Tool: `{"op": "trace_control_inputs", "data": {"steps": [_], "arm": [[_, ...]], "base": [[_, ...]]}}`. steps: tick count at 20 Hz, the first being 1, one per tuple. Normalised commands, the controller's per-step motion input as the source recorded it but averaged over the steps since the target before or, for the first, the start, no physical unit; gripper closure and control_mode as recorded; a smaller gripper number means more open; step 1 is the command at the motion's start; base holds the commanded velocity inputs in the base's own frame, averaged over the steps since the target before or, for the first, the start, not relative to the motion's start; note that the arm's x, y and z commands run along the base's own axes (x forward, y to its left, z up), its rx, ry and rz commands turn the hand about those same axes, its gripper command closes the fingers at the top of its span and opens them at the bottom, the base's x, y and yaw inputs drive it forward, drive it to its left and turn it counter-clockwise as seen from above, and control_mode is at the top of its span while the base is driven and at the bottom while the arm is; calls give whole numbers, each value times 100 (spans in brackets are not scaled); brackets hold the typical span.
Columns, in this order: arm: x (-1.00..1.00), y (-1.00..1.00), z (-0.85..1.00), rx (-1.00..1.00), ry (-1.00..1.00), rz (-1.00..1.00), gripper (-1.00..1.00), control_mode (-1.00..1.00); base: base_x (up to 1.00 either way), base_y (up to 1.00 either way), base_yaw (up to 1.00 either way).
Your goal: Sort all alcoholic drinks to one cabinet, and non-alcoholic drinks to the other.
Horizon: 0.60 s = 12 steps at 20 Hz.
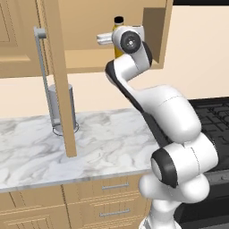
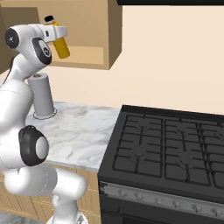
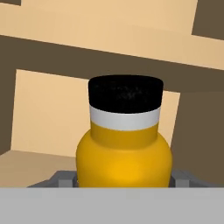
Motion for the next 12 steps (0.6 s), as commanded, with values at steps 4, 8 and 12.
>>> {"op": "trace_control_inputs", "data": {"steps": [4,8,12], "arm": [[21,0,-1,4,6,0,100,-100],[18,0,0,5,1,0,100,-100],[14,0,0,5,0,0,100,-100]], "base": [[0,0,0],[0,0,0],[0,0,0]]}}
